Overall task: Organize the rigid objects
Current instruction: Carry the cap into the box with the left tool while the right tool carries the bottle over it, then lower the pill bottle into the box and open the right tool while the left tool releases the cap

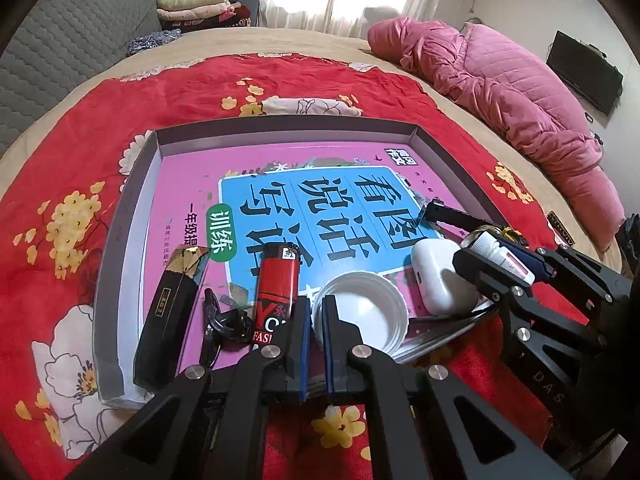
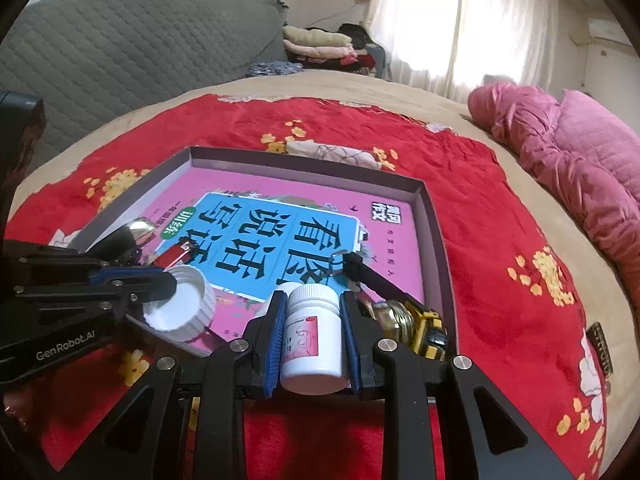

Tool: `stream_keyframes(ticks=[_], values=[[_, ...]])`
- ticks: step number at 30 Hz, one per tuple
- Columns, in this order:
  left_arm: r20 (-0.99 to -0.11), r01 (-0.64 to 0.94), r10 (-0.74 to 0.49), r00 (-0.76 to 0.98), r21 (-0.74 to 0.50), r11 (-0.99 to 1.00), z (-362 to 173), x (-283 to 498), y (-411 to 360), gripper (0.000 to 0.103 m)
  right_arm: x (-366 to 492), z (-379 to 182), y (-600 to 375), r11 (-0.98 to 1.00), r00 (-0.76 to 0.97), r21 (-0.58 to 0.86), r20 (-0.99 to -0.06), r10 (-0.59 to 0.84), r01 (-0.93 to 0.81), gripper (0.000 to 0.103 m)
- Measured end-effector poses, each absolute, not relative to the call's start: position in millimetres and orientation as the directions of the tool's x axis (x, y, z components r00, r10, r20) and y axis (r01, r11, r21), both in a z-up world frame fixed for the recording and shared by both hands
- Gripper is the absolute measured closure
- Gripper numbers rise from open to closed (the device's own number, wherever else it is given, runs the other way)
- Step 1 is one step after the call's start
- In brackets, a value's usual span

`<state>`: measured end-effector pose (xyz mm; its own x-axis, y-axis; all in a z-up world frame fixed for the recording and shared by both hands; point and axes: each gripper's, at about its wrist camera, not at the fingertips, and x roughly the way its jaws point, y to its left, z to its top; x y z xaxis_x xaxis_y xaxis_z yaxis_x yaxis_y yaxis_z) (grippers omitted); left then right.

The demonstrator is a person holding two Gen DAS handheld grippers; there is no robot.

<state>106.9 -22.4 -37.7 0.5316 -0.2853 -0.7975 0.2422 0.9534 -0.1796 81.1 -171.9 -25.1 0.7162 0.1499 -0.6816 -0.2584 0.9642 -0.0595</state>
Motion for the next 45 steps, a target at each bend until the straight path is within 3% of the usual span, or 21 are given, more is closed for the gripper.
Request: stream_keyframes(ticks=[33,45], values=[[-0.798,0.235,-0.294,0.527,-0.195,0.952,-37.6,107.1,-21.5,0.097,69.9,-23.6,-183.0,0.97,0.711,-0.013,-0.683,0.169,-0.243,0.075],[-0.798,0.234,-0.295,0.526,-0.197,0.952,-37.4,107.3,-21.4,0.097,59.4,-19.1,-174.5,0.962,0.732,-0.07,-0.664,0.152,-0.263,0.062]])
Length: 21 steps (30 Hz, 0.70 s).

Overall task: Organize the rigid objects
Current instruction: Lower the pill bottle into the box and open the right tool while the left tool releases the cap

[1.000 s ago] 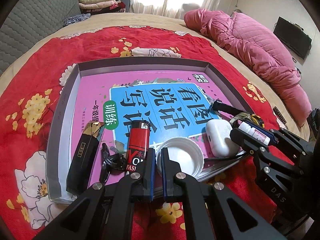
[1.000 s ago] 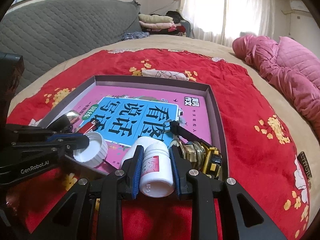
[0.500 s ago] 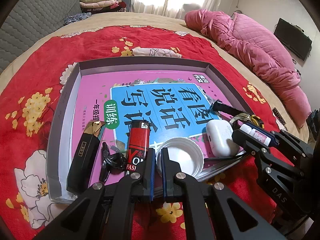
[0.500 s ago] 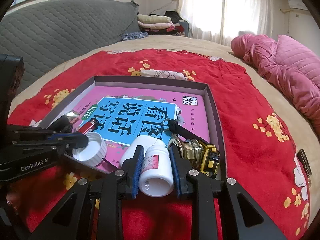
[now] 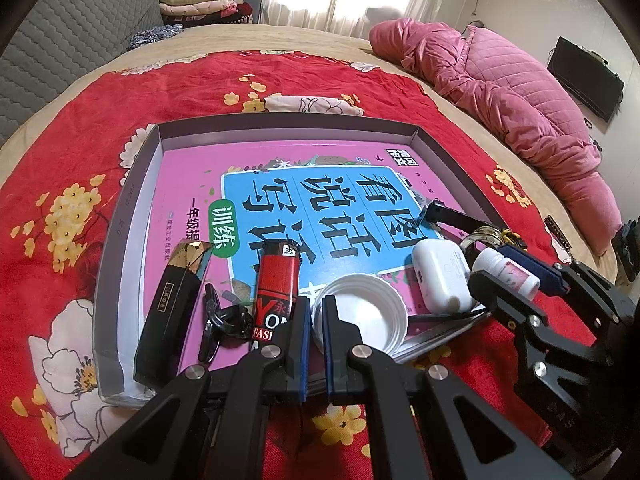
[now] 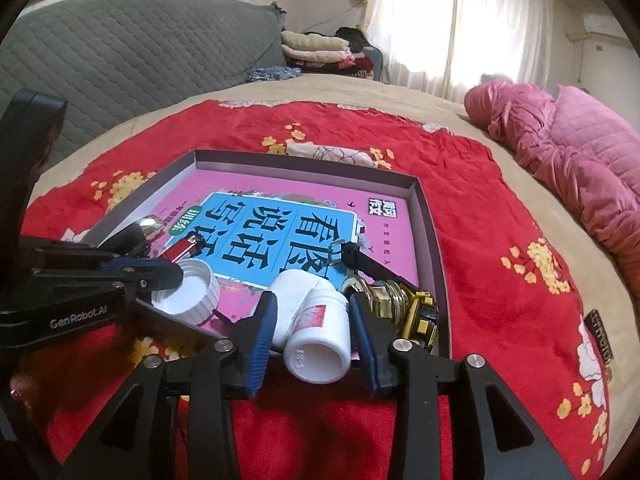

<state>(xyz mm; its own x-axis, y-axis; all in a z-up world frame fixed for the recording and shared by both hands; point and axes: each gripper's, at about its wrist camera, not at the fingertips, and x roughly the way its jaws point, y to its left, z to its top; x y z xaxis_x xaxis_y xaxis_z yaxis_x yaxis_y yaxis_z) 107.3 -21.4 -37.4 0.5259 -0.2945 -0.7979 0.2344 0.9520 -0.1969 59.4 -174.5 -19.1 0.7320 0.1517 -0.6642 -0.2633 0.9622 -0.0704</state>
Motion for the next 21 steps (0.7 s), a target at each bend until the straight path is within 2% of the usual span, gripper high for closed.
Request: stream_keyframes(ticks=[21], values=[[-0.797,0.243,-0.307,0.52,-0.207,0.948,-37.6,106.1,-21.0,0.097,45.7,-10.1,-190.0,0.972,0.746,-0.068,-0.653,0.128,-0.226,0.062]])
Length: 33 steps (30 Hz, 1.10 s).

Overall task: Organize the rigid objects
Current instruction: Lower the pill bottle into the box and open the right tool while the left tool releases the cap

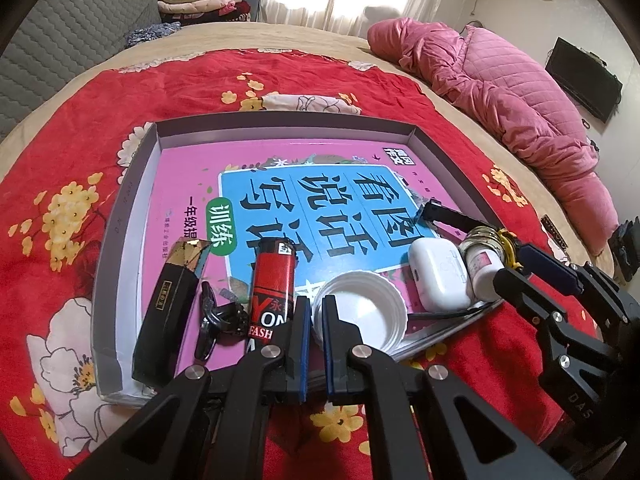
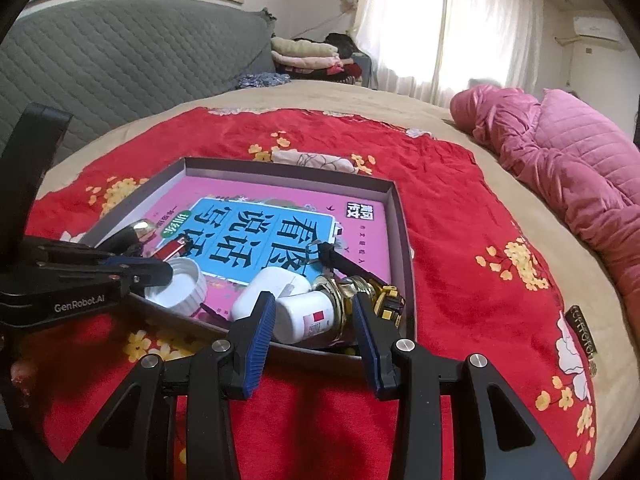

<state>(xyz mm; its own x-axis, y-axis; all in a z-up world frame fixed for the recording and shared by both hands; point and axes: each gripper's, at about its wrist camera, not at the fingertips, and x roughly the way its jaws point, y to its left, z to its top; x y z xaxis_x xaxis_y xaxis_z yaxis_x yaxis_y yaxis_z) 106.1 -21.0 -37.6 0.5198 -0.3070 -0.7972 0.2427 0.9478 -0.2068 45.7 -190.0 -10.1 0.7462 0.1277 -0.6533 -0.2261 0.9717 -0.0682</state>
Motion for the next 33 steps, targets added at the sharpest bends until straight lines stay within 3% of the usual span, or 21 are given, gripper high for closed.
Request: stream_keyframes(ticks=[17,21,29,33], values=[[-0.795,0.242,-0.322,0.514,-0.225,0.944,-37.1,105.4,-21.5,0.097,43.0,-3.4,-192.1,0.976,0.743,-0.038,-0.655,0.137,-0.213,0.06],[-0.794,0.243,-0.321,0.517,-0.223,0.944,-35.9,104.2,-23.4,0.097,42.8,-2.8,-193.3,0.979,0.742,-0.023,-0.655,0.14,-0.205,0.045],[-0.794,0.247,-0.315,0.519,-0.214,0.945,-34.5,102.4,-24.3,0.095,41.6,-1.4,-192.9,0.98,0.738,-0.008,-0.66,0.143,-0.198,0.044],[-0.794,0.245,-0.314,0.521,-0.214,0.946,-33.5,100.8,-23.7,0.094,40.6,0.7,-192.2,0.98,0.74,-0.009,-0.657,0.142,-0.196,0.036]])
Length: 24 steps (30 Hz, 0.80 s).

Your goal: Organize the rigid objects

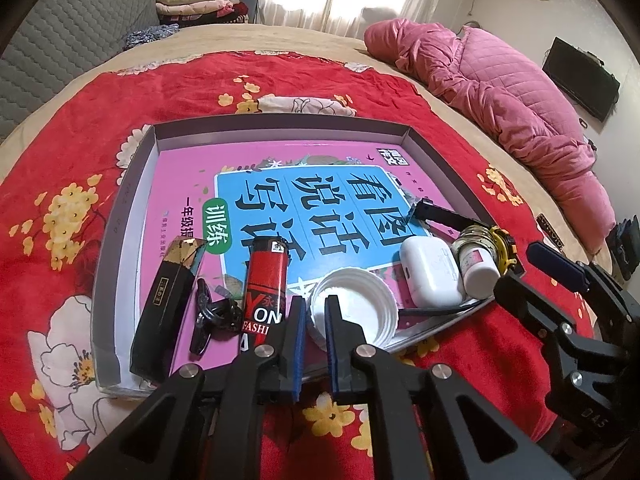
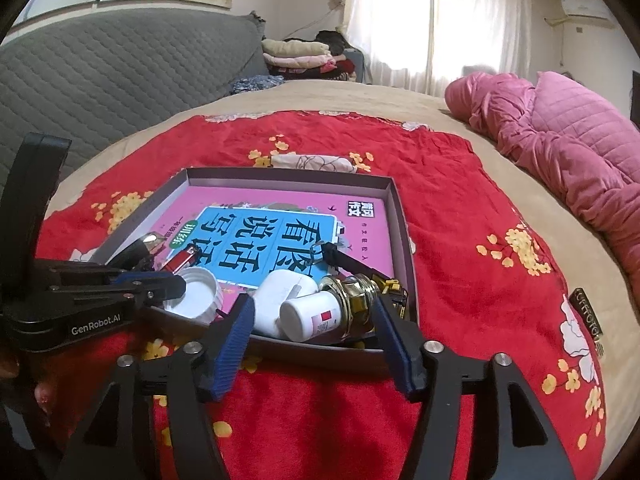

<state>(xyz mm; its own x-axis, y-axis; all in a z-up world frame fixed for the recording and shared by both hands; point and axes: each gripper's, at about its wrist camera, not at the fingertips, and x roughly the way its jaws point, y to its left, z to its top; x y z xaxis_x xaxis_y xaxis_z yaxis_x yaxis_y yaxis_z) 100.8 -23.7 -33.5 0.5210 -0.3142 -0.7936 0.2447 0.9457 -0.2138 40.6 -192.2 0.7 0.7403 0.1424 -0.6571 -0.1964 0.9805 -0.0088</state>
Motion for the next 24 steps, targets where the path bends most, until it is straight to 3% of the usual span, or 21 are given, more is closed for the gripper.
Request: stream_keyframes(ticks=[8,11,13,21,23,24], values=[[-0.792,0.232,-0.312,0.525,-0.219,0.948,-27.6,93.0,-18.6,0.09,33.8,8.3,-187.9,0.977,0.742,0.0,-0.65,0.162,-0.213,0.034],[-0.792,0.213,-0.311,0.525,-0.231,0.949,-22.7,89.1,-15.5,0.079,30.3,10.9,-186.7,0.976,0.745,-0.002,-0.646,0.165,-0.217,0.034],[-0.788,0.207,-0.308,0.533,-0.231,0.951,-17.6,84.5,-14.3,0.066,28.2,13.4,-186.1,0.976,0.748,-0.004,-0.643,0.164,-0.218,0.034],[-0.787,0.193,-0.288,0.546,-0.217,0.957,-2.8,65.7,-12.4,0.059,13.6,25.5,-187.9,0.979,0.754,0.039,-0.631,0.18,-0.201,0.029],[-0.79,0.19,-0.28,0.545,-0.209,0.959,0.3,61.8,-13.1,0.052,9.2,28.1,-187.7,0.979,0.758,0.037,-0.627,0.18,-0.201,0.029],[-0.793,0.19,-0.275,0.543,-0.203,0.961,1.1,60.7,-13.4,0.043,6.9,29.4,-187.6,0.978,0.759,0.04,-0.625,0.183,-0.203,0.028]])
